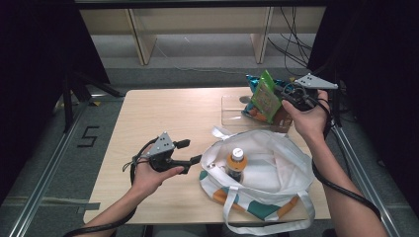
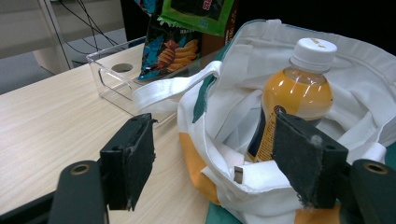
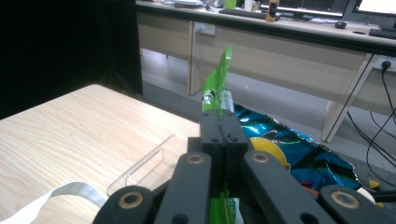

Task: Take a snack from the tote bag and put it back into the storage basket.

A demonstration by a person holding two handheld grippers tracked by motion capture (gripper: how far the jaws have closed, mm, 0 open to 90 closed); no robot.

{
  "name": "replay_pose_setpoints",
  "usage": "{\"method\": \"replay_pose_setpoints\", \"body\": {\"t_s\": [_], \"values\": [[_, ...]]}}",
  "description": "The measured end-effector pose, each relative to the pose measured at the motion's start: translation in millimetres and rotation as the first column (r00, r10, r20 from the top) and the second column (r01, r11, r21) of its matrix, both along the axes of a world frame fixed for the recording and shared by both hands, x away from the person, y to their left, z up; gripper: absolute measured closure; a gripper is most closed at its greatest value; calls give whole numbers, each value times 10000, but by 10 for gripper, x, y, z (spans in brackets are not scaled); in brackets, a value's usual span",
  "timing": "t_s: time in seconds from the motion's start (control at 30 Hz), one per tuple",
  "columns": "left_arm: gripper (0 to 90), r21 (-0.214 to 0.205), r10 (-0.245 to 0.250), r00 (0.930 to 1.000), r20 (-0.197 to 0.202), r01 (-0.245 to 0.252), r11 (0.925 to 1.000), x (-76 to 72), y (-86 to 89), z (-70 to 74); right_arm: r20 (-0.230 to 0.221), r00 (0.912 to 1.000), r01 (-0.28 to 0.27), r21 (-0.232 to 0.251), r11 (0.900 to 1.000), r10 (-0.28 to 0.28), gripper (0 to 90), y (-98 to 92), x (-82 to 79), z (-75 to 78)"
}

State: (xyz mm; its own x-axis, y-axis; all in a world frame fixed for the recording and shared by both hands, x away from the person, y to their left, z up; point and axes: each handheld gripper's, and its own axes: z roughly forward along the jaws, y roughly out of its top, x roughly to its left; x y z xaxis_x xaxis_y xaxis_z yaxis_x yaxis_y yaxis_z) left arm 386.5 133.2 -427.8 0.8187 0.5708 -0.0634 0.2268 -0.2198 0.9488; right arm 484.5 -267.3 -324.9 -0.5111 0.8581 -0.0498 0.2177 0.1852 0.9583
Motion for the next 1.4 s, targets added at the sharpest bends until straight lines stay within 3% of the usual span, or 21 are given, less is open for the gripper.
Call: {"method": "replay_pose_setpoints", "body": {"t_s": [0.03,0.17,0.27,0.43,0.53,0.6,0.7,0.83,0.87,1.03,1.2,1.33,1.4], "values": [[293,-3,1,10000,-4,-1,10000,0,-1,0,107,9999,22,-53,10000,-22,900,-2,9,-10],[293,42,19,10000,-14,-18,10000,-4,-1,1,-193,9998,12,18,10000,-11,900,8,9,-25],[292,105,42,10000,-31,-42,9999,-8,-1,3,50,10000,12,-181,9998,-11,900,-6,35,-44],[293,87,40,10000,-36,-39,10000,-5,-1,0,-192,9998,-9,-46,10000,8,900,4,42,-89],[293,94,38,10000,-29,-38,9999,-5,-3,-1,-35,10000,87,-227,9997,-88,900,-13,60,-108],[293,85,39,10000,-35,-38,10000,-5,-4,-2,-208,9997,128,-199,9997,-132,900,-10,55,-114],[293,83,41,10000,-33,-41,10000,-5,-4,-2,78,9999,107,-324,9994,-105,900,-7,79,-122],[292,107,41,10000,-34,-41,9999,-7,-1,-2,121,9999,44,-362,9993,-39,900,0,84,-131],[293,87,37,10000,-34,-37,10000,-7,-1,-3,-77,9999,75,-298,9995,-77,900,14,67,-132],[293,114,18,10000,-48,-17,9999,-7,-4,-7,406,9992,62,-562,9984,-40,900,28,90,-134],[293,105,13,10000,-43,-13,9999,-6,-3,-7,457,9989,-5,-635,9980,34,900,45,121,-141],[293,107,20,10000,-31,-20,9999,-6,1,-4,208,9997,108,-461,9989,-98,900,76,121,-159],[293,111,19,10000,-29,-19,9999,-6,1,-4,422,9990,172,-524,9985,-150,900,80,135,-172]]}}
